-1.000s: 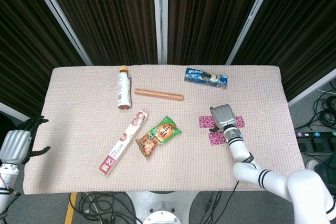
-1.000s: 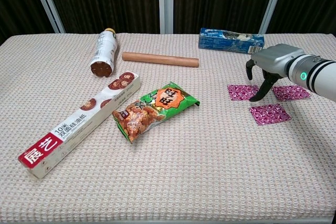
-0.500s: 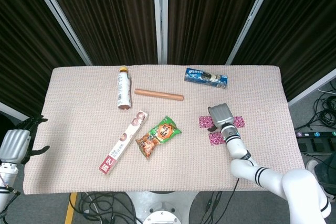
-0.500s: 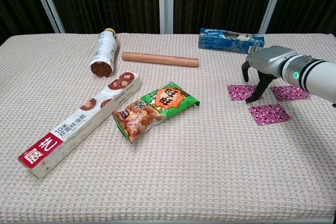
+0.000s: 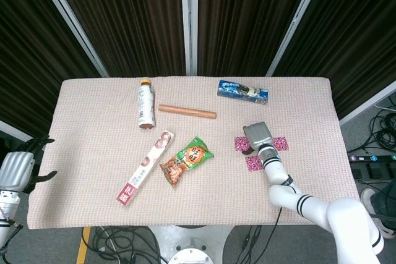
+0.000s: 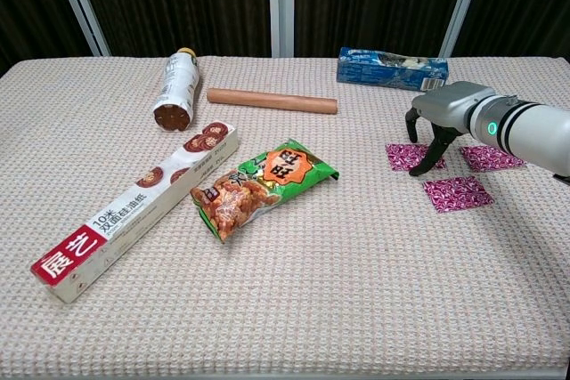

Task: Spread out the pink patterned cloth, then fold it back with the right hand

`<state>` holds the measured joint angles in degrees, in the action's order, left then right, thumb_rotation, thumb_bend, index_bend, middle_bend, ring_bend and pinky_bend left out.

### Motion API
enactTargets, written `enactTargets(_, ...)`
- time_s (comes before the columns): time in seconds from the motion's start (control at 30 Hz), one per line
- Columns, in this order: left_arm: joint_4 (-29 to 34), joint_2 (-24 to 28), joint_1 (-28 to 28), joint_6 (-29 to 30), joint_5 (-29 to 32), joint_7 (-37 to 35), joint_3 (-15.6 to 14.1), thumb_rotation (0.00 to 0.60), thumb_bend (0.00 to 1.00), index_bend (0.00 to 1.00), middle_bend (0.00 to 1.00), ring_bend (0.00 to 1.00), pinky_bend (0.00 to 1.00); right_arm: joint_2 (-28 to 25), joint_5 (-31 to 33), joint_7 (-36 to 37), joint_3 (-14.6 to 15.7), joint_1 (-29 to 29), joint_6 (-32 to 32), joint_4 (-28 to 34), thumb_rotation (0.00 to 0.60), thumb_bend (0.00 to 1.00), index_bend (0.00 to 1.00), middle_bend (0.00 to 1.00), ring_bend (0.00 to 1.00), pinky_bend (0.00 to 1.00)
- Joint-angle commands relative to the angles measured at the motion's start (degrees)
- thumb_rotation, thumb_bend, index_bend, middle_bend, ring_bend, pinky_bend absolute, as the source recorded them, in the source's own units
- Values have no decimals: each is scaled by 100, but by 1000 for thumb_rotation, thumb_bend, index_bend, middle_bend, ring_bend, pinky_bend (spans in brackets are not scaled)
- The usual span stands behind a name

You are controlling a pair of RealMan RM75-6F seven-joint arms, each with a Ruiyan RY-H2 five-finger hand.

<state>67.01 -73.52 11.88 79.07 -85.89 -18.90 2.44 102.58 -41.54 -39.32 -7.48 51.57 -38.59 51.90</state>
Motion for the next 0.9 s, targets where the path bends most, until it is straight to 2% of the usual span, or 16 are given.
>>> enactTargets(0.03,-15,-3,-2,-7,7,-11,0,600,48,286,287,237,335,20,41,-23,5,14,38,-35,396,35,384,1000,1000,1000)
enactTargets(0.23,-50,-19,-2,-18,5,-42,-7,600,47,286,287,237,335,30,42,21,0,23,56,-44,408,55,433,1000,1000,1000)
enactTargets(0.43,-69,-19,-9,-16,7,-70,-9,600,48,286,287,237,335,40,-37,149,-6,-1,51,-47,508,62,490,1000,1000,1000)
enactTargets(0.67,-56,-10,-15,2,-2,-81,-10,600,47,286,287,237,335,-3,-82,229,-40,-21,-12,26,520,71,493,1000,1000,1000)
enactTargets(0.9,11,16,-4,3,-18,-72,-9,600,47,286,287,237,335,-355,-179,336,-139,-61,-230,487,524,72,493,1000,1000,1000)
